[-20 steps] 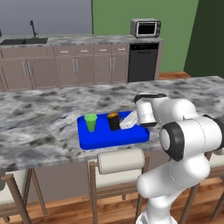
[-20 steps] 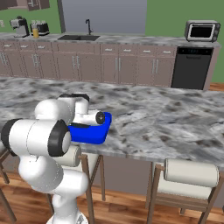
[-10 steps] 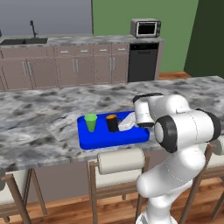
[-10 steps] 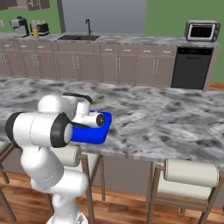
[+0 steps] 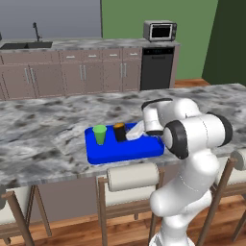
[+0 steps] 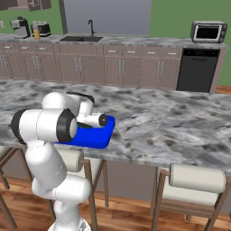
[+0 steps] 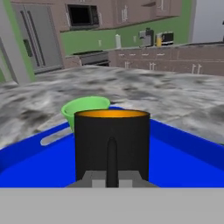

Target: There is a tray on the dining counter. Grab the cup, mug, and pitcher and place them on the tray. The pitcher may be placed next to the tray if it cannot fit the tray.

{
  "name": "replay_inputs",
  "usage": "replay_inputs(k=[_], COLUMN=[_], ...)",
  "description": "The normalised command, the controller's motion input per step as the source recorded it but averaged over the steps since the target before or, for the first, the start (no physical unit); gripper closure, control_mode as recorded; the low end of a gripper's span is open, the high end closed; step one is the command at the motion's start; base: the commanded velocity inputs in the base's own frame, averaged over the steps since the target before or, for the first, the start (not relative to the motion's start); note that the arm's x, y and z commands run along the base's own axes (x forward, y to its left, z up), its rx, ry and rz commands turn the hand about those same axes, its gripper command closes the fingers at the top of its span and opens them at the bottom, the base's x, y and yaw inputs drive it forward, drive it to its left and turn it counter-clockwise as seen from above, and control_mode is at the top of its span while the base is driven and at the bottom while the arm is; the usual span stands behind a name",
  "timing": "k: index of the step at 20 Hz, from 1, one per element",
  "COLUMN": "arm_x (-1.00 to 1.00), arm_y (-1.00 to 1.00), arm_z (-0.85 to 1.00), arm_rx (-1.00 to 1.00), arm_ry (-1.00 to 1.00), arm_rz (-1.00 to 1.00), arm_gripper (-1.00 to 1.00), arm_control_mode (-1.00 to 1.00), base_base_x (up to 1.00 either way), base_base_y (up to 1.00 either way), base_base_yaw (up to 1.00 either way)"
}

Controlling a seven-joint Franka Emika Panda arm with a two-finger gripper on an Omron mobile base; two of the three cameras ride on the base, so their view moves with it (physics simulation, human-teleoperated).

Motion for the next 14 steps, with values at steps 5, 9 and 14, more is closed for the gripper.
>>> replay_inputs(k=[5,9,14], arm_x=[0.28,0.17,0.08], arm_y=[0.01,0.03,0.07], arm_z=[-0.14,-0.21,-0.18], arm_rx=[0.0,0.0,0.0], arm_ry=[0.0,0.0,0.0], arm_rz=[0.0,0.01,0.0], arm_gripper=[1.0,1.0,1.0], arm_control_mode=[-1.0,-1.0,-1.0], base_base_x=[0.0,0.0,0.0], base_base_y=[0.0,0.0,0.0], base_base_yaw=[0.0,0.0,0.0])
